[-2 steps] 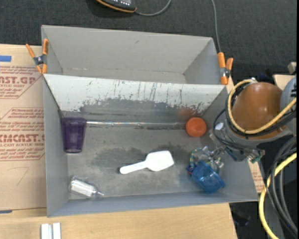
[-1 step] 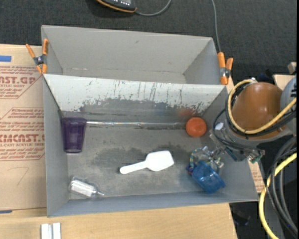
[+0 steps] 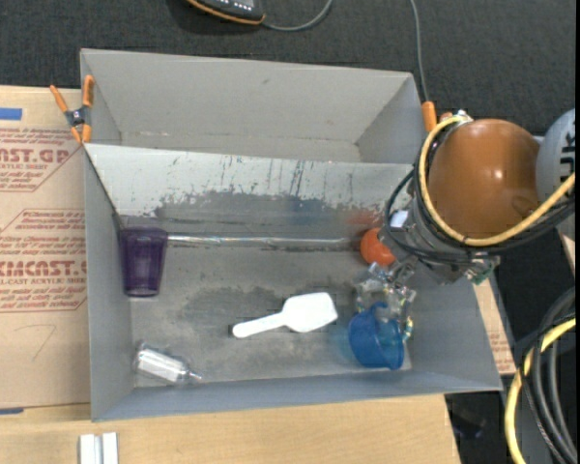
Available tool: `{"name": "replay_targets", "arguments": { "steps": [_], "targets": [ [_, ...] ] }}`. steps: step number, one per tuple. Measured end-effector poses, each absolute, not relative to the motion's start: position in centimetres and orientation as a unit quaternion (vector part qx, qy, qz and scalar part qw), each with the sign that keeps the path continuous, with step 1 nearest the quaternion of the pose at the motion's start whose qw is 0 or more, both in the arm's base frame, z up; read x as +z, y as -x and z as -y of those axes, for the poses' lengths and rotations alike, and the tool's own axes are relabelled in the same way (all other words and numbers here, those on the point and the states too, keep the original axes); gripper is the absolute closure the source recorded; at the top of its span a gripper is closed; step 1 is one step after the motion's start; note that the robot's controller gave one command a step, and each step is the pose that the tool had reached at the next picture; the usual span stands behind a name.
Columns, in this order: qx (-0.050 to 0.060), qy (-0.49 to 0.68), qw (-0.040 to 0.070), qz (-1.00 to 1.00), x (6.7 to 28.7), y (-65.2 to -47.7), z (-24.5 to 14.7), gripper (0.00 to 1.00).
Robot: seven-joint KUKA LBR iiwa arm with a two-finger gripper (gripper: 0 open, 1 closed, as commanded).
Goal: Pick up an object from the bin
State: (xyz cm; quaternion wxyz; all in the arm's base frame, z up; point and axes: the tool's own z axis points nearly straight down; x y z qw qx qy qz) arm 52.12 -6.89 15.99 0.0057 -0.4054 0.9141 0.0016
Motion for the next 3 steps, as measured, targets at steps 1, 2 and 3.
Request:
{"name": "replay_targets", "arguments": {
  "steps": [1, 2, 3],
  "targets": [
    [0.002, 0.306, 0.008, -0.952, 15.8, -50.5, 14.3, 1.00],
    [0.001, 0.451, 0.009, -0.892, 13.9, -53.2, 6.2, 1.00],
    [0.000, 0.333, 0.014, -0.943, 12.5, -51.2, 12.6, 1.00]
  ]
}}
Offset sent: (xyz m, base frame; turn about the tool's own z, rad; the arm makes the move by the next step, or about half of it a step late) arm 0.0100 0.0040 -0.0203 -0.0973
